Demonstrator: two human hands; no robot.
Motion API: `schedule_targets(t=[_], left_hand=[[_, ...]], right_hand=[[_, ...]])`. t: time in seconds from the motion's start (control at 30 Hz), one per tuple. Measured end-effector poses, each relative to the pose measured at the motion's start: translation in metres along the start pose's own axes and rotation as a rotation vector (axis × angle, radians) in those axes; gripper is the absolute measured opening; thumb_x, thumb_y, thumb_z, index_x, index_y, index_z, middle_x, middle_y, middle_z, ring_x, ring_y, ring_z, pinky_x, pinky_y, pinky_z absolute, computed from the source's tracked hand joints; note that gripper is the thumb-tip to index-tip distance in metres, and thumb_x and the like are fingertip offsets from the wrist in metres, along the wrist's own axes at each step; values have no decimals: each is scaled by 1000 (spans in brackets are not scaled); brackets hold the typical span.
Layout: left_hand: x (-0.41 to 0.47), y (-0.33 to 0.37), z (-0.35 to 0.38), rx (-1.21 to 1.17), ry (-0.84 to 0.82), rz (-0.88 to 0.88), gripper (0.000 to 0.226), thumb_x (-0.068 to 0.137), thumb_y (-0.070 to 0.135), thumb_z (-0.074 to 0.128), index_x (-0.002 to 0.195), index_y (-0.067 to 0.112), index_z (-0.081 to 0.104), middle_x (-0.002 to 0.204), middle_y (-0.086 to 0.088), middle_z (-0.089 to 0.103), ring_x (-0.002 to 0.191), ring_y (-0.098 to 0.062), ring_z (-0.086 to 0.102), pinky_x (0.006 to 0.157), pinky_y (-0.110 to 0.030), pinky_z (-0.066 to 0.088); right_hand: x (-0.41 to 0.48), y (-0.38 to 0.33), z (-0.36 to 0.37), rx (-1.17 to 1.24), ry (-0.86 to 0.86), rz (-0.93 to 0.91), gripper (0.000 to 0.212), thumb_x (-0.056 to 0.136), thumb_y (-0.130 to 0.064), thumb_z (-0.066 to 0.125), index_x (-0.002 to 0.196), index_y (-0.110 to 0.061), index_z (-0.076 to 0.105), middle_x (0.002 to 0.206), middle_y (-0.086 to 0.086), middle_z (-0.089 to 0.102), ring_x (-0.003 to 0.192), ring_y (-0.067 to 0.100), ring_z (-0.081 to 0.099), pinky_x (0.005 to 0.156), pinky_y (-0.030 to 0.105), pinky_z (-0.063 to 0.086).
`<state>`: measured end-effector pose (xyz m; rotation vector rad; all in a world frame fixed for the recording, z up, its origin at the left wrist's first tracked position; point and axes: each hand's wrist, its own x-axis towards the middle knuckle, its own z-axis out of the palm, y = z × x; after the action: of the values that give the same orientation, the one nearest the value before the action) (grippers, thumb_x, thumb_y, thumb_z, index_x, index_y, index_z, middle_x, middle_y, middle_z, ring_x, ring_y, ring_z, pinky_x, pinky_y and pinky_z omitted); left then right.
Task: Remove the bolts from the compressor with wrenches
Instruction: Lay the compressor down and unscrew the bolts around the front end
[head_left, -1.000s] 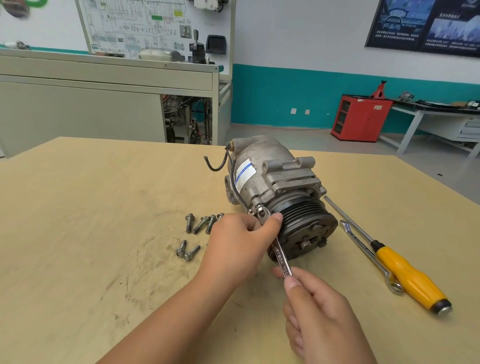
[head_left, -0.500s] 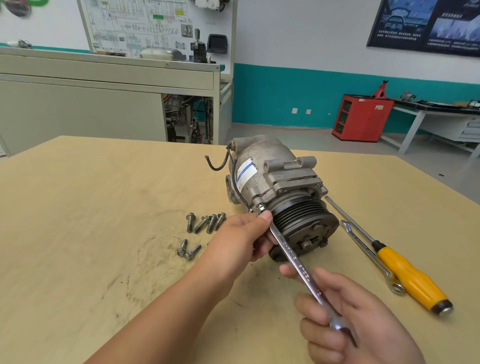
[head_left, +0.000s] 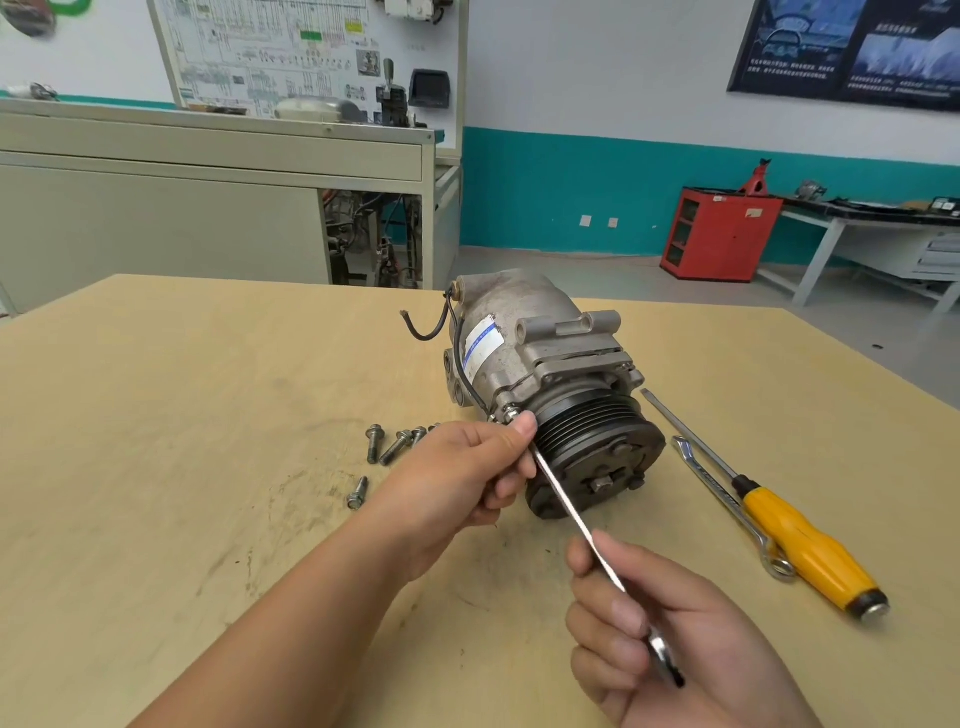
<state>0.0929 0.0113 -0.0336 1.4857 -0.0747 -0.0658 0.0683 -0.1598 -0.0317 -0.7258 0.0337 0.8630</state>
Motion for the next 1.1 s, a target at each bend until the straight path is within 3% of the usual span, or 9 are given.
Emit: schedule_targets(t=[0.1, 0.3, 0.47, 0.53, 0.63, 0.7, 0.87, 1.0, 1.1], left_hand=[[0, 1, 3, 58, 67, 17, 40, 75, 53, 57, 50, 21, 58, 48, 2, 38, 44, -10, 29, 42, -16, 27], [0, 2, 6, 2, 100, -6, 50, 96, 28, 48, 46, 20, 53, 48, 0, 40, 45, -11, 28, 43, -18, 22], [0, 0, 5, -198, 16, -57, 34, 95, 24, 47, 65, 14, 57, 49, 3, 38, 44, -8, 28, 41, -17, 22], [0, -1, 5, -264, -5, -80, 28, 92, 26, 49, 72, 8, 58, 50, 3, 37, 43, -7, 28, 41, -17, 22], [0, 0, 5, -333, -17, -118, 27, 81, 30, 54, 70, 7, 62, 49, 4, 36, 43, -6, 28, 40, -16, 21], [0, 0, 3, -305, -18, -137, 28, 82, 32, 55, 68, 9, 63, 49, 5, 35, 43, -5, 28, 39, -14, 20], [-2, 2, -1, -115, 22, -148, 31, 73, 45, 59, 56, 19, 59, 45, 6, 38, 41, -5, 27, 38, -13, 18], [-1, 3, -3, -47, 43, -144, 37, 68, 50, 60, 67, 13, 63, 43, 7, 38, 40, -5, 26, 36, -13, 20], [-2, 3, -1, -4, 59, -103, 40, 66, 53, 61, 62, 15, 71, 44, 7, 37, 41, -6, 25, 38, -14, 20]], right_hand=[[0, 3, 3, -239, 79, -54, 21, 49, -19, 71, 58, 0, 66, 39, 9, 41, 28, 18, 41, 29, 22, 34], [3, 8, 11, -476, 93, -151, 15, 54, -21, 63, 51, -7, 66, 40, 15, 47, 29, 22, 46, 33, 22, 38], [8, 10, 6, -212, 50, -70, 27, 66, -24, 59, 59, -1, 71, 46, 14, 50, 36, 22, 49, 37, 25, 43], [10, 12, 4, -44, -28, 1, 27, 71, -23, 73, 70, 4, 73, 52, 13, 55, 41, 22, 53, 40, 27, 46], [14, 17, 5, 87, -106, 50, 49, 30, -5, 94, 71, 5, 70, 54, 12, 55, 42, 22, 53, 40, 29, 47], [15, 18, 5, 149, -108, 68, 51, 24, -1, 93, 68, 5, 69, 52, 10, 53, 39, 21, 51, 38, 29, 46], [15, 20, 6, 170, -86, 75, 51, 22, -1, 94, 66, 4, 68, 51, 9, 51, 37, 20, 49, 34, 28, 42], [17, 22, 1, 121, 0, 67, 51, 23, -4, 95, 65, 1, 67, 50, 8, 49, 36, 17, 45, 34, 25, 38], [19, 22, 0, 65, 81, 29, 46, 29, -8, 94, 65, 1, 66, 49, 8, 48, 34, 15, 42, 34, 24, 37]])
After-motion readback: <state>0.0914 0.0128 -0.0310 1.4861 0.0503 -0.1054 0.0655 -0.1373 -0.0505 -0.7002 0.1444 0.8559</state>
